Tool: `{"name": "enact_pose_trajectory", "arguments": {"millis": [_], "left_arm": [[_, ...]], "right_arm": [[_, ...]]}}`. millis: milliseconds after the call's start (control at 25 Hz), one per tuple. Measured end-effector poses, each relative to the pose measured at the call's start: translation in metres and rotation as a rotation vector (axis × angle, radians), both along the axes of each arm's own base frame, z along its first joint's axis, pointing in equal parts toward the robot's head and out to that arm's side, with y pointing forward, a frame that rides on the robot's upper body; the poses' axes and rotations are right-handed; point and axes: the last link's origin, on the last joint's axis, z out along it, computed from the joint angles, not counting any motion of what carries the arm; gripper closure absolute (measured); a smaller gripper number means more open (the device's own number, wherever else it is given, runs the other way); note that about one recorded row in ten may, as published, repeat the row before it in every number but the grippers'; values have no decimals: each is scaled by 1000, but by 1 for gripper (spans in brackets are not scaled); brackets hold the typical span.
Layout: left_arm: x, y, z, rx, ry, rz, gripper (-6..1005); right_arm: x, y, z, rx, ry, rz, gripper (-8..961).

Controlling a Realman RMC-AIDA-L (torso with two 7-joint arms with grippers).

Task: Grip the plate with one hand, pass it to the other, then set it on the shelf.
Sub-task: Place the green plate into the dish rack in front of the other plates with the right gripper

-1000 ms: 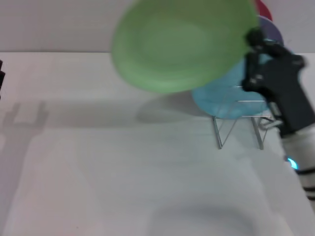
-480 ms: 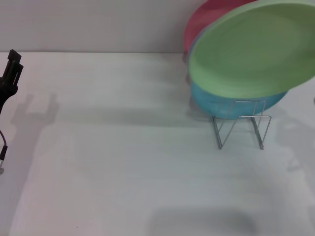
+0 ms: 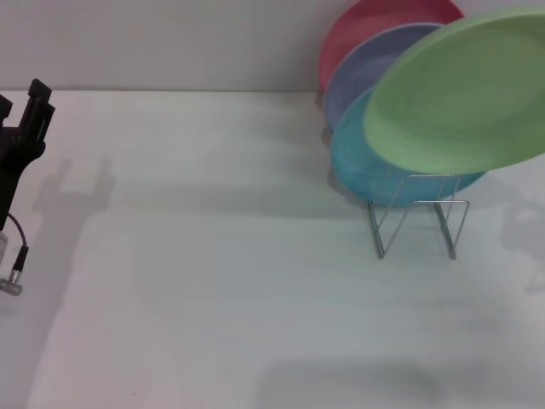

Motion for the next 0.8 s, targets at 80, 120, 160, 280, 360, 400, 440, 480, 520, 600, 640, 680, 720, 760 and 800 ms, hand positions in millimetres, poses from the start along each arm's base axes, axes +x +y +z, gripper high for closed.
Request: {"name": "enact_pose_trajectory", "arguments": {"millis": [80,120,160,280,360,400,440,480,520,600,640,680,720,760,800], "left_arm": [[1,0,-1,-2,-7,-1,304],[2,-1,-2,-5,-12,0,304],[2,-1,-2,-5,-12,0,304],[2,-1,-4,-10,-16,2,304],[3,-1,-5,-14,-17,-1,304],[4,-1,-6,-16,-18,-4,304],[6,-1,-7,-19,-18,-9,304],[7,-1,-8,-22,-18,-13,304],[8,-1,-8,-25,-18,-18,304],[8,-1,-9,-26,-19,-19,304],[8,-1,-9,-26,-20,-20,304],[9,-1,-9,-26,-22,-22,304],[9,-1,-9,-26,-23,-23,304],[10,-1,-9,-26,-24,-24,304],[10,-1,-9,-27,-25,-24,304]], "right_arm": [[2,2,1,-7,-12,-4,937],[3,3,2,-12,-24,-8,937],[3,3,2,-12,-24,-8,937],[5,4,2,-25,-43,-17,937],[7,5,1,-35,-54,-25,937],[7,5,1,-35,-54,-25,937],[7,5,1,-39,-58,-27,937],[8,5,0,-42,-60,-30,938],[8,5,0,-44,-63,-33,938],[10,4,0,-48,-67,-42,938],[10,4,-1,-50,-68,-44,938],[11,3,-1,-54,-71,-50,938],[12,3,-1,-56,-73,-54,938],[14,3,-2,-60,-75,-61,938],[15,2,-2,-63,-76,-66,938]]}}
